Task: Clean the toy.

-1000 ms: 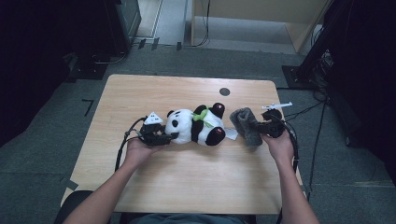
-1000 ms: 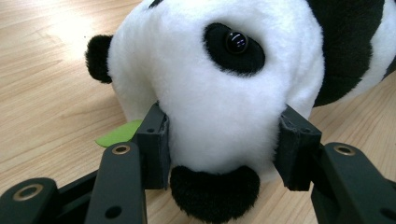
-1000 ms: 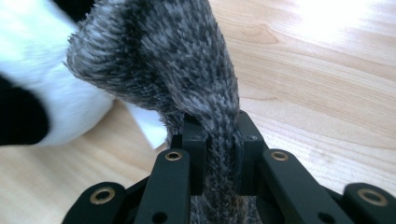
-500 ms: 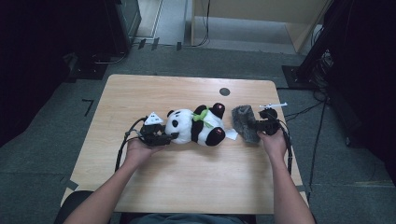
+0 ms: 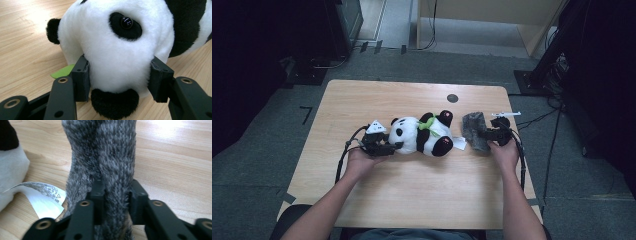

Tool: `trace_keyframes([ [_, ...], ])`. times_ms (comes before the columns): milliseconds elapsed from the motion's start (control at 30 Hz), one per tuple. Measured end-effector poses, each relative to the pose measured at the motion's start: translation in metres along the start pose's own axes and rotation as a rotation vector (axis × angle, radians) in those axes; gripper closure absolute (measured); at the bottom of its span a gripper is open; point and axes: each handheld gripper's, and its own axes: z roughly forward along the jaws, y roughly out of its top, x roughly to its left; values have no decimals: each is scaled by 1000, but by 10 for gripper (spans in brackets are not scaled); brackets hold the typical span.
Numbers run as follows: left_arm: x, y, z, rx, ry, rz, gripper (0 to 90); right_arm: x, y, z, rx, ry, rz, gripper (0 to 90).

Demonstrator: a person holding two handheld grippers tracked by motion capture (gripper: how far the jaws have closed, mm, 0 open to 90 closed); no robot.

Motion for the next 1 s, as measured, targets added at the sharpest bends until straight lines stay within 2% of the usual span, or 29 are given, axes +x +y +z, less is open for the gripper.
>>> trace_keyframes([
  [67,0,0,0,0,1,-5,431,0,0,-3,-10,12,7,585],
  [267,0,1,0,1,2,-9,405,4,3,-14,-63,23,-28,461],
  [367,0,1,-1,4,2,-6,403,10,6,-22,-96,13,-52,432],
  [500,0,1,-1,1,3,-6,393,18,7,-32,-130,39,-60,418],
  [733,1,2,-1,9,-3,-7,351,41,7,-45,-163,75,-124,400],
  [1000,0,2,-1,8,2,-3,327,74,4,-63,-226,145,-173,337],
])
